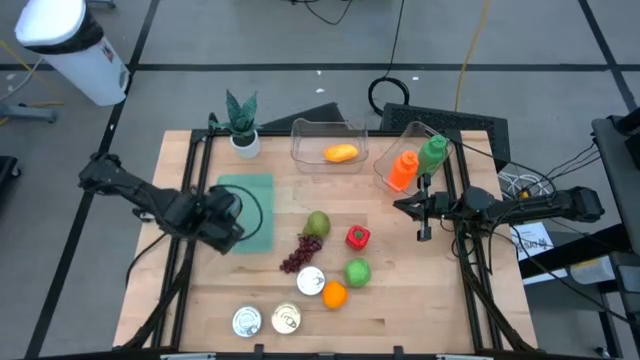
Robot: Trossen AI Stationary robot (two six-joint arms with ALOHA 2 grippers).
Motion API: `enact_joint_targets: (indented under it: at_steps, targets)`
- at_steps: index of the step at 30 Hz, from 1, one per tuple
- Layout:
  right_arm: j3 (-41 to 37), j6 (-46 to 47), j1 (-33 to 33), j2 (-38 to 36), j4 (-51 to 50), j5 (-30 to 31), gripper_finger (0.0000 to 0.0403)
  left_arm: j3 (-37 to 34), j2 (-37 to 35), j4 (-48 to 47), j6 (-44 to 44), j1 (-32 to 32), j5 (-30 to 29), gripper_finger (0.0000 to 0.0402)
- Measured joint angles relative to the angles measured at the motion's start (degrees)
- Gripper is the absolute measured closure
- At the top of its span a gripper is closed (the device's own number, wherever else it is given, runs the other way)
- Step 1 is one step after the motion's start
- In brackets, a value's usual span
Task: Pick & Place Food Item
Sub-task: Put the blue pink tuna can into the green bin
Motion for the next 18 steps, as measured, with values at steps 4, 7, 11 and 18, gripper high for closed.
enact_joint_targets:
  at_steps: [4, 7, 11, 18]
  targets:
    - [0.0, 0.0, 0.0, 0.0, 0.0, 0.0, 0.039, -0.1, 2.1, 1.7, 10.0, 5.4, -9.1, 0.0211]
    - [0.0, 0.0, 0.0, 0.0, 0.0, 0.0, 0.039, -0.1, 5.6, 0.7, 14.5, 8.9, -11.8, 0.0211]
    - [0.0, 0.0, 0.0, 0.0, 0.0, 0.0, 0.0389, -0.1, 11.1, 0.3, 19.9, 12.3, -14.0, 0.0211]
    - [0.0, 0.0, 0.0, 0.0, 0.0, 0.0, 0.0389, -0.1, 21.8, 0.5, 14.5, 13.8, -19.5, 0.0211]
